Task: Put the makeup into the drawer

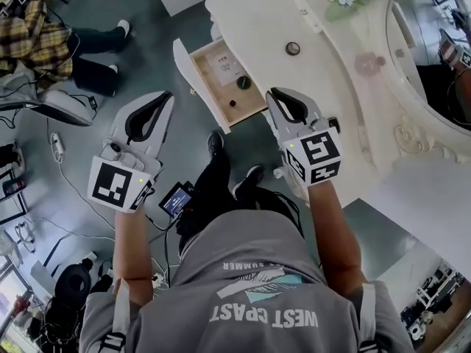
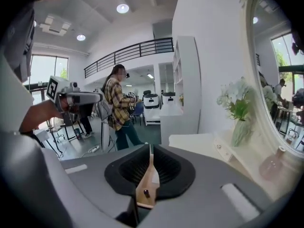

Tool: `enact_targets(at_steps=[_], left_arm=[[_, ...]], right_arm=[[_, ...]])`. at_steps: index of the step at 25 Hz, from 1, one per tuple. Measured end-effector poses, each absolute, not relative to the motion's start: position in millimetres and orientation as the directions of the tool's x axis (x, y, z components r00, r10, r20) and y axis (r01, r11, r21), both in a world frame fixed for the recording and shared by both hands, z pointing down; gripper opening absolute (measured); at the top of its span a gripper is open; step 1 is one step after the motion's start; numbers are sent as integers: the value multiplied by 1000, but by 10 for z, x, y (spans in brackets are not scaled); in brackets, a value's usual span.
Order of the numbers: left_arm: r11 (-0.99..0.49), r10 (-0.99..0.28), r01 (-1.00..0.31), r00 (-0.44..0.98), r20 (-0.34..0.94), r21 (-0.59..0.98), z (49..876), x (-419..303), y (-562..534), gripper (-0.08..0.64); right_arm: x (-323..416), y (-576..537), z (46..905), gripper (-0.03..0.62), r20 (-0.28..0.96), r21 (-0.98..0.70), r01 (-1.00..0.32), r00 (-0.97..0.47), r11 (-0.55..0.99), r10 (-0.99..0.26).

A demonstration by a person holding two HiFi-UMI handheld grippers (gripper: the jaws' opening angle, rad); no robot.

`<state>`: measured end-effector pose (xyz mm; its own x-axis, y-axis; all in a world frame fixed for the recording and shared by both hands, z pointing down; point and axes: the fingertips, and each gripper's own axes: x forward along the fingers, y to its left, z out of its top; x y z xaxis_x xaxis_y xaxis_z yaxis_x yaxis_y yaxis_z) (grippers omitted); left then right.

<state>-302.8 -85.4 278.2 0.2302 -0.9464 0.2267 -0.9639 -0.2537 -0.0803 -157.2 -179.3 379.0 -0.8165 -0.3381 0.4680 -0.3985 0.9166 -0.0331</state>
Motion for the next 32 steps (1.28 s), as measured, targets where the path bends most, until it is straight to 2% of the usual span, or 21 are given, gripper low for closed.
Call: enact_targets(at_steps=[3,18,32], left_arm=[[-264,-949,-959,240,203,-100,2585,-2873,-822,2],[-329,-942,-929,310,131,-169,1988,-2163,-534,2],[-423,-906,-886,409,111,-190,1867,-1403,-612,2]], right_arm=[[-1330,-1772,3411,2,420,-44,-422,-830,906,-367],[-60,-1543,1901,0,221,91,-566,-791,820,-571],[864,-1351,1702,0,206,151,-653,-713,742,-670]])
